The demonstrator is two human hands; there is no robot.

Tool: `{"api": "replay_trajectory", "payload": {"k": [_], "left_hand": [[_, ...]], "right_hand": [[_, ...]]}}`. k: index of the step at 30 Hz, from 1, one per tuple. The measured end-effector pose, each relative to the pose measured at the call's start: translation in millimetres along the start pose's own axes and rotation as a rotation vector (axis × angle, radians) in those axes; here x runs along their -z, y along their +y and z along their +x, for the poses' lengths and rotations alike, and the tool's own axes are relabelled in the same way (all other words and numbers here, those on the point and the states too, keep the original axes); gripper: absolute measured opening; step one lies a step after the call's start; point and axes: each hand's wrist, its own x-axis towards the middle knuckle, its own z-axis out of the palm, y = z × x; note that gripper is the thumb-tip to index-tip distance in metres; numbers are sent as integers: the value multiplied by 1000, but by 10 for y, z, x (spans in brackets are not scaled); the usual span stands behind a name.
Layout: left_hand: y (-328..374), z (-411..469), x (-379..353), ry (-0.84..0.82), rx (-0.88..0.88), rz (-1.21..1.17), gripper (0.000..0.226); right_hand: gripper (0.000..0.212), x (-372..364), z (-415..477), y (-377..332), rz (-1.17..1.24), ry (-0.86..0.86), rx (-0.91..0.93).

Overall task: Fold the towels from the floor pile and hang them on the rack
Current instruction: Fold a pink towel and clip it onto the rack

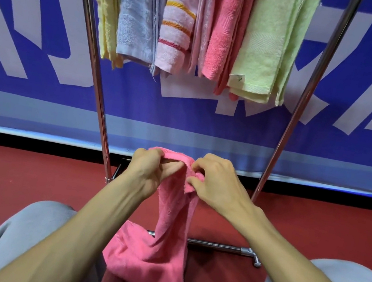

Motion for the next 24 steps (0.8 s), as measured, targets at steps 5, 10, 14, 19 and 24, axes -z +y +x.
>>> {"api": "replay_trajectory", "payload": {"k": [5,10,14,19,24], "left_hand": [[37,14,38,-36,6,57,24],[-39,2,30,121,-211,410,23],[-48,-13,18,53,-278,728,13],[-17,65,169,-54,-329,1406,52],[44,62,250,-236,-382,1521,59]], "right_hand": [[13,140,30,103,67,67,-45],[5,292,68,145,295,128,-147],[3,325,114,245,438,181,-211],[10,398,139,396,504,198,-268],[14,468,126,509,483,221,-309]]}}
